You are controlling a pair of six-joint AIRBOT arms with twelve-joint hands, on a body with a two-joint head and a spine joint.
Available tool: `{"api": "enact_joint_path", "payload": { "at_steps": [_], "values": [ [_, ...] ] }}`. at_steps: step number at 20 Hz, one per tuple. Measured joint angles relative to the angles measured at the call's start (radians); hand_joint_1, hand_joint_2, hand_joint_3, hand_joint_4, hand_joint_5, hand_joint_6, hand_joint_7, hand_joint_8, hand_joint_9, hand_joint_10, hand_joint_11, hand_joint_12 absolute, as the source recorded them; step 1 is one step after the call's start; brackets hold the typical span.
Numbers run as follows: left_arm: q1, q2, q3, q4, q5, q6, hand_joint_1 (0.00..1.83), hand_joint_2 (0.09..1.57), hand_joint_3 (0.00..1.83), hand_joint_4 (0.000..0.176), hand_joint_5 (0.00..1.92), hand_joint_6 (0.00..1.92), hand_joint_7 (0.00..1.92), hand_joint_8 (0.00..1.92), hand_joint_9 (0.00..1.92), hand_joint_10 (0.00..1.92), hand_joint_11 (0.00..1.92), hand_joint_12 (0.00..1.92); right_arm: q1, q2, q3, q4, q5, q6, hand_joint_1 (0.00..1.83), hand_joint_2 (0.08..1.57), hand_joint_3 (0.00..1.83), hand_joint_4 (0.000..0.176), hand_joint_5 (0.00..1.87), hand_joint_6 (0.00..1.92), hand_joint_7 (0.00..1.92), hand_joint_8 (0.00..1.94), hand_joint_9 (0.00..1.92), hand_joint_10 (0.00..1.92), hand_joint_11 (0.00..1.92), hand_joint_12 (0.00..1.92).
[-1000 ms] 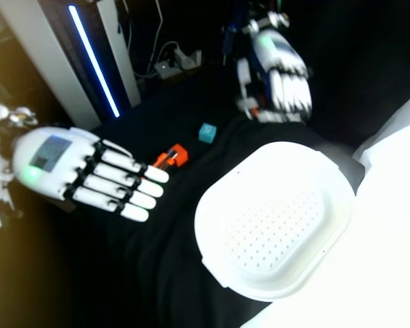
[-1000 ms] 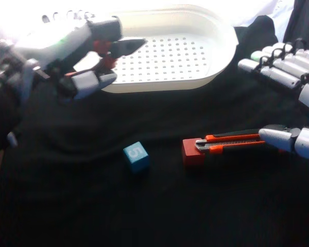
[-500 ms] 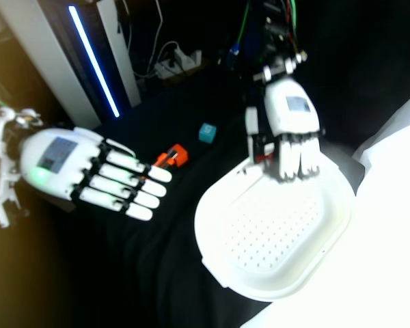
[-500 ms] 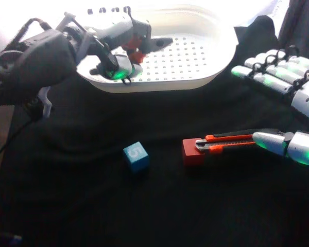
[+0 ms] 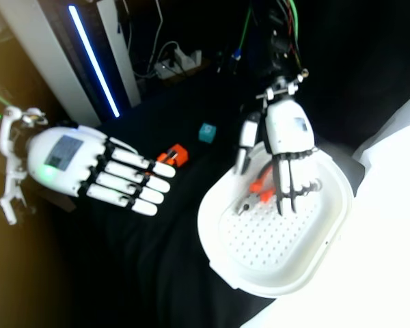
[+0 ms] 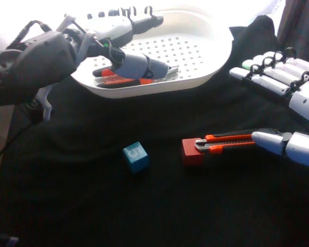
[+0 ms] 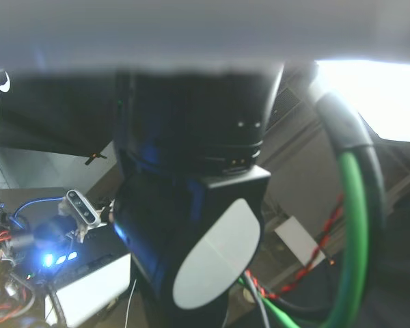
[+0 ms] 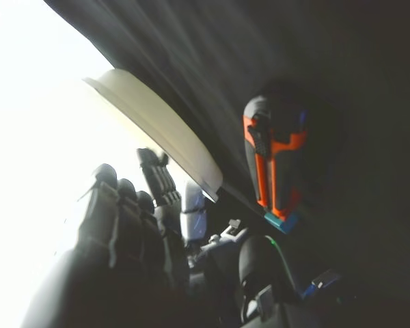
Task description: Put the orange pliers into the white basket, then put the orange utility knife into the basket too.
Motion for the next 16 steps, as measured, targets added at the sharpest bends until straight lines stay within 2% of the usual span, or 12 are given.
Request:
{"api": "enact_joint_path", "payload": {
  "at_steps": [2,3,4,5,6,7,8,9,11,12,14,16],
  "values": [
    [0.000,0.055,-0.073,0.058,-0.063,-0.014,0.22,1.17,0.03,0.129,0.00,0.00,0.00,0.00,0.00,0.00,0.00,0.00,0.000,0.003,-0.001,-0.023,-0.002,0.018,0.41,1.28,0.00,0.040,0.00,0.00,0.00,0.00,0.00,0.00,0.00,0.00],
    [0.002,0.099,-0.126,0.102,-0.111,-0.043,0.19,1.20,0.03,0.093,0.00,0.00,0.00,0.00,0.00,0.00,0.00,0.00,0.000,0.005,-0.001,-0.052,-0.002,0.044,0.42,1.26,0.00,0.050,0.00,0.00,0.00,0.00,0.00,0.00,0.00,0.00],
    [0.017,0.137,-0.165,0.159,-0.173,-0.091,0.20,1.21,0.03,0.115,0.00,0.00,0.00,0.00,0.00,0.00,0.00,0.00,0.000,0.005,-0.002,-0.071,0.000,0.064,0.43,1.26,0.00,0.037,0.00,0.00,0.00,0.00,0.00,0.00,0.00,0.00],
    [0.038,0.169,-0.194,0.196,-0.222,-0.139,0.23,1.24,0.03,0.105,0.00,0.00,0.00,0.00,0.00,0.00,0.00,0.00,0.000,0.005,-0.005,-0.081,0.001,0.076,0.45,1.25,0.00,0.034,0.00,0.00,0.00,0.00,0.00,0.00,0.00,0.00],
    [0.071,0.204,-0.227,0.235,-0.280,-0.192,0.24,1.24,0.02,0.111,0.00,0.00,0.00,0.00,0.00,0.00,0.00,0.00,0.000,0.005,-0.007,-0.098,0.000,0.088,0.47,1.24,0.00,0.024,0.00,0.00,0.00,0.00,0.00,0.00,0.00,0.00],
    [0.127,0.253,-0.276,0.270,-0.349,-0.254,0.22,1.25,0.02,0.142,0.00,0.00,0.00,0.00,0.00,0.00,0.00,0.00,0.000,0.005,-0.010,-0.113,-0.002,0.100,0.50,1.22,0.00,0.017,0.00,0.00,0.00,0.00,0.00,0.00,0.00,0.00],
    [0.157,0.277,-0.305,0.278,-0.383,-0.268,0.20,1.27,0.02,0.138,0.00,0.00,0.00,0.00,0.00,0.00,0.00,0.00,0.000,0.004,-0.011,-0.121,-0.003,0.106,0.54,1.22,0.00,0.000,0.00,0.00,0.00,0.00,0.00,0.00,0.00,0.00],
    [0.206,0.311,-0.355,0.291,-0.455,-0.286,0.25,1.32,0.03,0.101,0.00,0.00,0.00,0.00,0.00,0.00,0.00,0.00,0.000,-0.003,-0.011,-0.125,-0.005,0.107,0.56,1.21,0.00,0.000,0.00,0.00,0.00,0.00,0.00,0.00,0.00,0.00],
    [0.275,0.351,-0.416,0.320,-0.576,-0.319,0.36,1.34,0.02,0.087,0.02,0.01,0.00,0.00,0.01,0.01,0.03,0.02,0.000,-0.020,-0.003,-0.125,-0.026,0.108,0.57,1.22,0.00,0.000,0.00,0.00,0.00,0.00,0.03,0.01,0.02,0.01],
    [0.306,0.365,-0.441,0.332,-0.628,-0.328,0.38,1.36,0.00,0.079,0.05,0.01,0.01,0.00,0.05,0.01,0.01,0.17,0.000,-0.032,0.005,-0.125,-0.047,0.108,0.64,1.22,0.00,0.000,0.00,0.00,0.02,0.01,0.05,0.02,0.04,0.02],
    [0.344,0.383,-0.476,0.348,-0.674,-0.334,0.45,1.41,0.01,0.024,0.11,0.02,0.02,0.01,0.00,0.00,0.00,0.01,0.000,-0.045,0.015,-0.119,-0.084,0.109,0.63,1.25,0.01,0.000,0.02,0.00,0.09,0.01,0.13,0.02,0.00,0.31],
    [0.419,0.399,-0.522,0.344,-0.752,-0.335,0.47,1.45,0.01,0.006,0.11,0.01,0.07,0.01,0.00,0.00,0.00,0.00,0.000,-0.074,0.040,-0.108,-0.091,0.109,0.60,1.31,0.00,0.000,0.13,0.02,0.27,0.03,0.26,0.09,0.00,0.67]
  ]
}}
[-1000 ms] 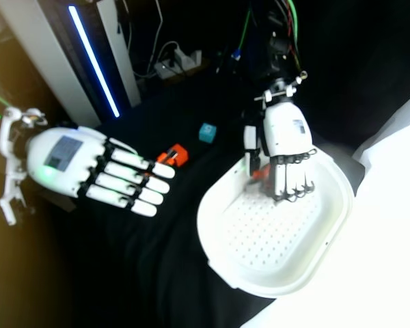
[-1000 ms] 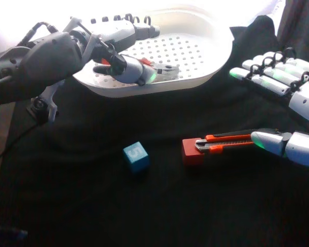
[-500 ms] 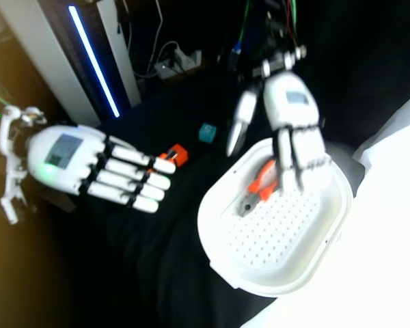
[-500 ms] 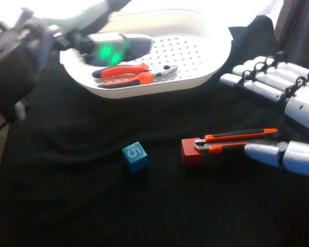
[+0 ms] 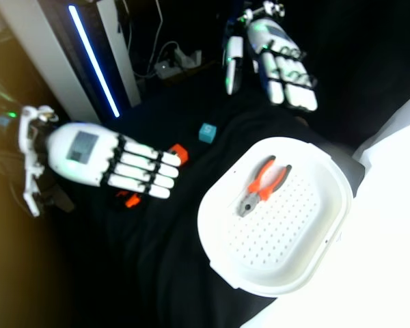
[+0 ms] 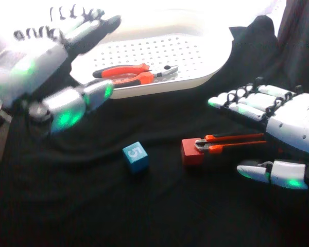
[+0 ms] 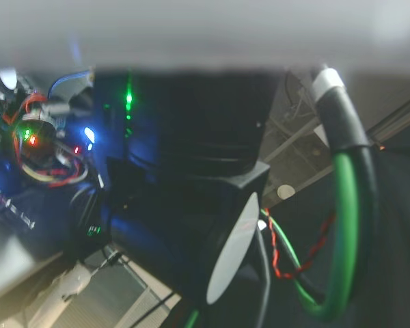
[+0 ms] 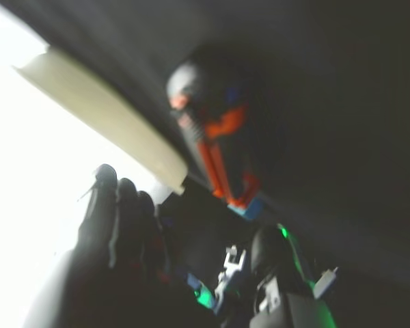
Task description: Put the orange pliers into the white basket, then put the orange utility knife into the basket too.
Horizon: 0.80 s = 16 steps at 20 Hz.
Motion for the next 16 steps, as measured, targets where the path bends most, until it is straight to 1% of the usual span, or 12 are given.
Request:
{"api": "enact_joint_path", "payload": {
  "at_steps": [1,2,3,4,5,6,7,8,11,13,14,16],
  "values": [
    [0.020,0.001,-0.008,0.001,-0.016,-0.001,0.47,1.45,0.01,0.006,0.11,0.01,0.07,0.01,0.00,0.00,0.00,0.00,0.000,-0.006,0.005,0.006,-0.009,0.000,0.60,1.31,0.00,0.000,0.13,0.02,0.27,0.03,0.26,0.09,0.00,0.67],
    [0.052,0.002,-0.018,0.000,-0.041,-0.013,0.48,1.46,0.00,0.018,0.09,0.00,0.07,0.00,0.00,0.00,0.00,0.00,0.000,-0.019,0.016,0.014,-0.029,0.000,0.68,1.30,0.01,0.000,0.28,0.00,0.44,0.03,0.27,0.36,0.00,1.06],
    [0.072,0.002,-0.018,-0.011,-0.066,-0.021,0.40,1.44,0.00,0.028,0.10,0.00,0.09,0.01,0.00,0.00,0.00,0.00,0.000,-0.029,0.024,0.018,-0.040,0.000,0.71,1.30,0.00,0.000,0.35,0.01,0.51,0.04,0.20,0.65,0.00,1.23],
    [0.081,0.002,-0.018,-0.026,-0.083,-0.026,0.40,1.44,0.00,0.028,0.10,0.00,0.09,0.01,0.00,0.00,0.00,0.00,0.000,-0.035,0.029,0.021,-0.044,0.000,0.71,1.30,0.00,0.000,0.35,0.01,0.51,0.04,0.20,0.65,0.00,1.23],
    [0.091,0.003,-0.018,-0.046,-0.103,-0.026,0.36,1.44,0.00,0.023,0.10,0.00,0.08,0.00,0.00,0.00,0.00,0.00,0.000,-0.044,0.037,0.029,-0.046,0.000,0.81,1.28,0.00,0.000,0.46,0.04,0.61,0.10,0.24,0.91,0.00,1.49],
    [0.101,0.003,-0.018,-0.060,-0.119,-0.029,0.42,1.44,0.00,0.013,0.11,0.01,0.06,0.00,0.00,0.00,0.00,0.00,0.000,-0.051,0.043,0.040,-0.045,0.000,0.87,1.29,0.00,0.000,0.56,0.14,0.60,0.53,0.32,1.20,0.12,1.63],
    [0.122,0.003,-0.023,-0.076,-0.135,-0.034,0.46,1.44,0.00,0.003,0.12,0.01,0.06,0.00,0.00,0.00,0.00,0.00,0.003,-0.053,0.047,0.040,-0.035,0.001,1.06,1.34,0.00,0.000,0.47,1.30,0.69,1.35,0.40,1.36,0.24,1.69],
    [0.139,0.003,-0.029,-0.082,-0.142,-0.039,0.46,1.44,0.00,0.014,0.13,0.01,0.05,0.00,0.00,0.00,0.00,0.00,0.014,-0.053,0.048,0.040,-0.024,0.000,1.09,1.35,0.00,0.000,0.48,1.64,0.69,1.56,0.49,1.50,0.33,1.76],
    [0.159,0.003,-0.031,-0.090,-0.166,-0.044,0.43,1.43,0.00,0.019,0.13,0.00,0.05,0.00,0.00,0.00,0.00,0.00,0.024,-0.054,0.049,0.045,-0.039,-0.014,1.28,1.32,0.00,0.000,0.48,1.63,0.66,1.56,0.59,1.67,0.34,1.82],
    [0.171,0.003,-0.031,-0.108,-0.180,-0.045,0.41,1.42,0.00,0.029,0.14,0.01,0.05,0.00,0.00,0.00,0.00,0.00,0.033,-0.053,0.048,0.047,-0.044,-0.025,1.27,1.33,0.00,0.000,0.47,1.64,0.64,1.60,0.56,1.71,0.35,1.86],
    [0.180,0.003,-0.031,-0.113,-0.189,-0.051,0.38,1.42,0.00,0.034,0.14,0.01,0.05,0.00,0.00,0.00,0.00,0.00,0.038,-0.051,0.045,0.046,-0.047,-0.035,1.10,1.37,0.00,0.000,0.45,1.68,0.63,1.66,0.48,1.73,0.33,1.91],
    [0.198,0.003,-0.034,-0.130,-0.206,-0.059,0.34,1.42,0.00,0.027,0.12,0.00,0.05,0.00,0.00,0.00,0.00,0.00,0.040,-0.022,0.017,0.036,-0.015,-0.037,1.04,1.41,0.01,0.000,0.41,1.70,0.58,1.81,0.43,1.91,0.43,1.92]
  ]
}}
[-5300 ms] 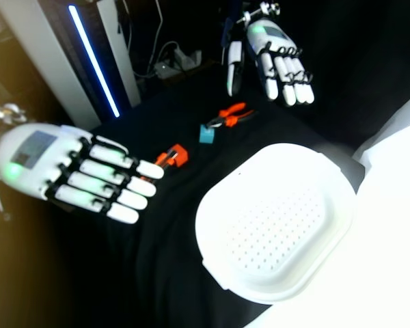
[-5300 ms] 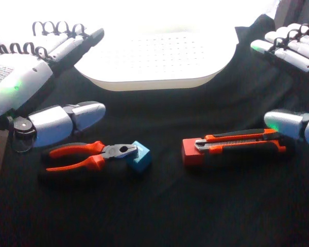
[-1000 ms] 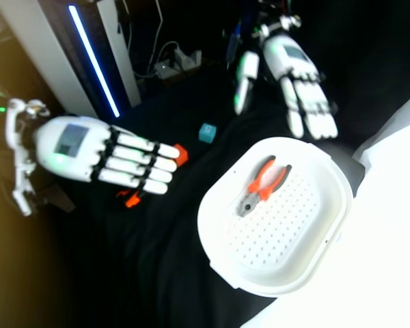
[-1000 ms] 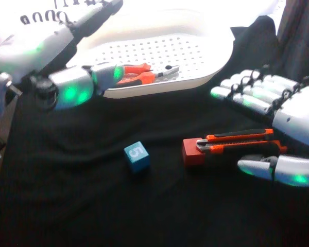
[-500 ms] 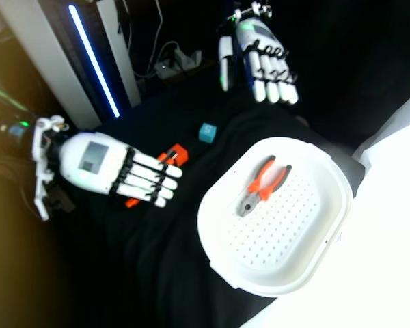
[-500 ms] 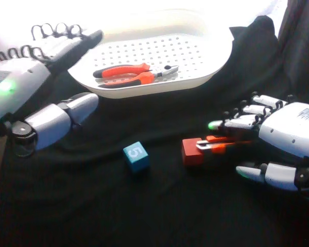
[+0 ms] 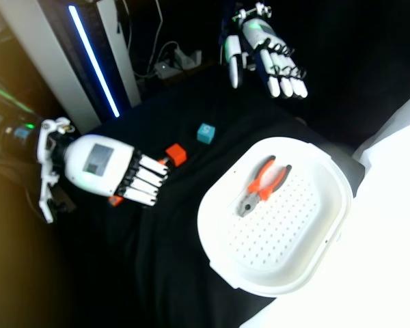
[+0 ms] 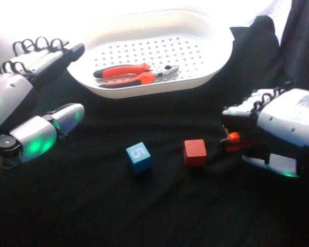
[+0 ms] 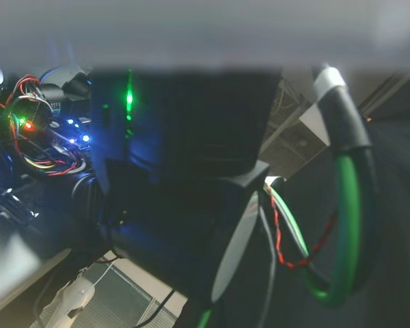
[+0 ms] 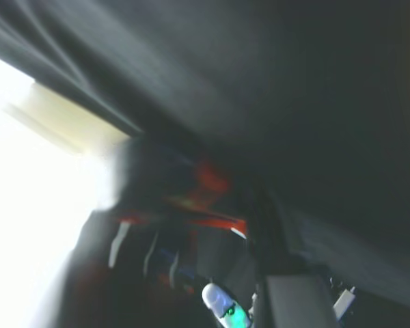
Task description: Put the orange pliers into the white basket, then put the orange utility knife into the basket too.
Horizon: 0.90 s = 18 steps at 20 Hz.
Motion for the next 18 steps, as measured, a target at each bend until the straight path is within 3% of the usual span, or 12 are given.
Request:
{"api": "enact_joint_path", "payload": {
  "at_steps": [1,2,5,6,8,10,11,12,13,15,17,18],
  "values": [
    [0.003,0.000,-0.002,-0.012,-0.002,-0.001,0.38,1.42,0.00,0.013,0.12,0.00,0.05,0.00,0.00,0.00,0.00,0.00,0.006,0.023,-0.019,-0.011,0.017,0.000,1.04,1.42,0.01,0.000,0.42,1.67,0.55,1.89,0.47,1.92,0.46,1.92],
    [0.003,0.000,-0.002,-0.012,-0.005,0.000,0.42,1.42,0.00,0.053,0.11,0.00,0.01,0.00,0.00,0.00,0.00,0.00,0.011,0.045,-0.033,-0.027,0.056,0.000,1.10,1.39,0.00,0.000,0.47,1.53,0.61,1.86,0.50,1.92,0.54,1.92],
    [0.015,0.001,-0.010,0.000,-0.023,-0.001,0.41,1.44,0.01,0.069,0.09,0.00,0.01,0.00,0.00,0.00,0.00,0.00,0.072,0.081,-0.045,-0.060,0.102,0.000,1.10,1.38,0.00,0.000,0.47,1.57,0.64,1.78,0.51,1.92,0.54,1.92],
    [0.034,0.003,-0.020,0.000,-0.034,-0.002,0.41,1.45,0.01,0.050,0.08,0.00,0.02,0.00,0.01,0.00,0.00,0.00,0.111,0.084,-0.042,-0.078,0.111,0.000,1.08,1.38,0.00,0.000,0.44,1.63,0.64,1.76,0.52,1.92,0.49,1.92],
    [0.051,0.003,-0.032,-0.006,-0.029,-0.002,0.43,1.45,0.01,0.046,0.07,0.00,0.02,0.00,0.02,0.01,0.01,0.00,0.167,0.075,-0.019,-0.102,0.114,0.000,1.08,1.39,0.00,0.000,0.43,1.64,0.64,1.77,0.58,1.92,0.58,1.92],
    [0.062,0.003,-0.033,-0.006,-0.037,-0.003,0.45,1.47,0.00,0.009,0.10,0.00,0.04,0.01,0.04,0.00,0.00,0.15,0.241,0.036,0.031,-0.104,0.069,0.000,1.13,1.36,0.00,0.000,0.58,1.41,0.59,1.87,0.66,1.92,0.79,1.92],
    [0.071,0.003,-0.034,-0.005,-0.047,-0.005,0.40,1.48,0.00,0.014,0.10,0.00,0.03,0.00,0.04,0.00,0.00,0.18,0.278,0.009,0.060,-0.103,0.036,-0.001,1.13,1.35,0.00,0.000,0.58,1.41,0.59,1.86,0.62,1.92,0.73,1.92],
    [0.077,0.003,-0.035,-0.005,-0.048,-0.014,0.43,1.46,0.00,0.045,0.09,0.00,0.02,0.00,0.01,0.00,0.00,0.04,0.321,-0.019,0.090,-0.101,-0.002,-0.009,1.12,1.34,0.00,0.000,0.58,1.43,0.63,1.79,0.53,1.92,0.63,1.92],
    [0.081,0.000,-0.034,-0.006,-0.049,-0.018,0.45,1.45,0.00,0.030,0.09,0.00,0.00,0.00,0.00,0.00,0.00,0.00,0.398,-0.069,0.139,-0.097,-0.088,-0.062,1.10,1.33,0.00,0.000,0.55,1.55,0.68,1.59,0.49,1.74,0.50,1.92],
    [0.081,0.000,-0.034,-0.008,-0.047,-0.019,0.45,1.45,0.00,0.030,0.09,0.00,0.00,0.00,0.00,0.00,0.00,0.00,0.445,-0.117,0.186,-0.105,-0.138,-0.069,1.09,1.32,0.00,0.005,0.56,1.59,0.68,1.53,0.48,1.63,0.44,1.92],
    [0.081,-0.006,-0.031,-0.006,-0.047,-0.023,0.40,1.43,0.00,0.070,0.11,0.01,0.00,0.00,0.00,0.00,0.01,0.01,0.482,-0.179,0.250,-0.105,-0.213,-0.069,1.12,1.29,0.00,0.001,0.60,1.59,0.73,1.38,0.58,1.34,0.45,1.69],
    [0.081,-0.008,-0.031,-0.011,-0.042,-0.026,0.38,1.44,0.00,0.084,0.10,0.00,0.00,0.00,0.00,0.00,0.00,0.01,0.498,-0.211,0.287,-0.109,-0.257,-0.069,1.11,1.31,0.00,0.002,0.59,1.63,0.69,1.41,0.49,1.25,0.32,1.64]
  ]
}}
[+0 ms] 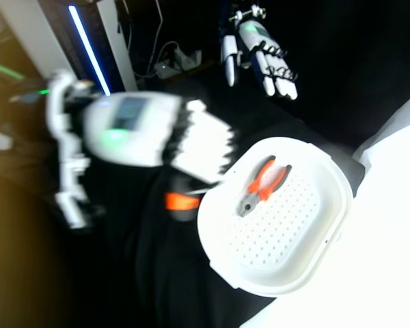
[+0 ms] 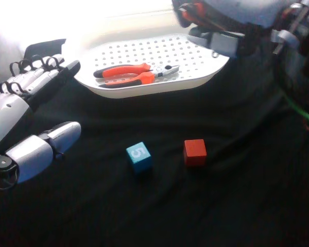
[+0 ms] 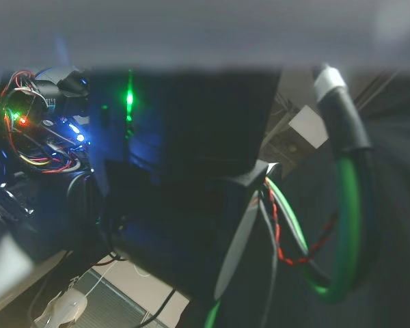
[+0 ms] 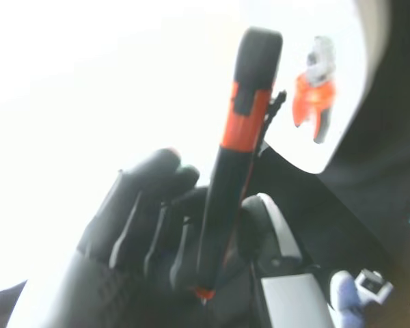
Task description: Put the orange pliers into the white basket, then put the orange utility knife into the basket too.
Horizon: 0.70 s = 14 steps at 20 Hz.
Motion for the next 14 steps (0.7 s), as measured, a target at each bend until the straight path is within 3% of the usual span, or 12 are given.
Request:
{"api": "enact_joint_path", "payload": {
  "at_steps": [1,2,3,4,5,6,7,8,11,12,13,14],
  "values": [
    [0.000,0.000,0.002,0.002,0.009,-0.001,0.38,1.43,0.00,0.097,0.11,0.01,0.00,0.00,0.00,0.00,0.01,0.01,0.013,-0.035,0.038,0.005,-0.049,0.000,1.10,1.31,0.00,0.005,0.60,1.63,0.66,1.43,0.45,1.17,0.24,1.63],
    [0.000,-0.004,0.007,0.003,0.008,-0.002,0.39,1.44,0.00,0.086,0.11,0.01,0.00,0.00,0.00,0.00,0.00,0.01,0.025,-0.071,0.081,0.002,-0.093,0.000,1.09,1.33,0.00,0.010,0.57,1.65,0.64,1.46,0.50,1.16,0.34,1.64],
    [0.000,-0.008,0.011,0.001,0.011,-0.005,0.41,1.43,0.01,0.075,0.13,0.00,0.01,0.00,0.00,0.00,0.00,0.18,0.032,-0.108,0.126,0.002,-0.127,-0.001,1.08,1.33,0.00,0.015,0.55,1.61,0.65,1.52,0.52,1.30,0.42,1.73],
    [0.000,-0.013,0.013,0.000,0.015,-0.008,0.40,1.43,0.00,0.073,0.11,0.00,0.00,0.00,0.00,0.00,0.00,0.15,0.037,-0.143,0.169,0.010,-0.169,-0.001,0.95,1.30,0.00,0.000,0.31,0.99,0.41,0.91,0.35,1.19,0.24,1.73],
    [0.000,-0.014,0.013,0.003,0.017,-0.008,0.37,1.43,0.00,0.080,0.11,0.00,0.00,0.00,0.00,0.00,0.00,0.14,0.038,-0.168,0.201,0.013,-0.195,-0.002,0.91,1.26,0.00,0.000,0.23,0.51,0.34,0.39,0.21,0.78,0.05,1.49],
    [0.000,-0.017,0.014,0.003,0.019,-0.011,0.37,1.44,0.00,0.066,0.11,0.01,0.01,0.01,0.00,0.00,0.00,0.14,0.038,-0.206,0.246,0.020,-0.255,-0.002,0.81,1.22,0.00,0.026,0.06,0.12,0.11,0.11,0.10,0.22,0.01,0.88],
    [0.000,-0.018,0.016,0.004,0.018,-0.013,0.40,1.44,0.00,0.057,0.12,0.01,0.02,0.01,0.00,0.00,0.00,0.12,0.038,-0.220,0.261,0.020,-0.287,-0.002,0.73,1.22,0.00,0.025,0.01,0.02,0.02,0.02,0.02,0.04,0.00,0.34],
    [0.000,-0.018,0.016,0.002,0.018,-0.013,0.38,1.43,0.00,0.067,0.11,0.00,0.01,0.00,0.00,0.00,0.00,0.16,0.038,-0.229,0.272,0.021,-0.312,-0.002,0.72,1.20,0.00,0.031,0.00,0.00,0.00,0.00,0.00,0.01,0.00,0.07],
    [0.000,-0.018,0.016,0.002,0.017,-0.016,0.36,1.43,0.00,0.056,0.10,0.00,0.01,0.00,0.00,0.00,0.00,0.15,0.038,-0.228,0.288,0.051,-0.332,-0.003,0.63,1.18,0.00,0.057,0.00,0.00,0.00,0.00,0.00,0.00,0.00,0.00],
    [0.000,-0.018,0.017,0.002,0.016,-0.017,0.35,1.43,0.00,0.065,0.10,0.00,0.01,0.00,0.00,0.00,0.00,0.21,0.038,-0.224,0.291,0.055,-0.332,-0.002,0.64,1.14,0.00,0.053,0.00,0.00,0.00,0.00,0.00,0.00,0.00,0.00],
    [0.000,-0.018,0.016,0.002,0.017,-0.018,0.38,1.43,0.00,0.058,0.10,0.00,0.01,0.00,0.00,0.00,0.00,0.25,0.038,-0.219,0.291,0.055,-0.333,-0.002,0.65,1.12,0.00,0.006,0.00,0.00,0.00,0.00,0.00,0.00,0.04,0.02],
    [0.000,-0.018,0.016,0.003,0.016,-0.019,0.40,1.42,0.00,0.062,0.10,0.00,0.01,0.00,0.00,0.00,0.00,0.25,0.038,-0.208,0.278,0.056,-0.334,-0.003,0.54,1.12,0.00,0.021,0.00,0.00,0.00,0.00,0.00,0.00,0.01,0.00]
  ]
}}
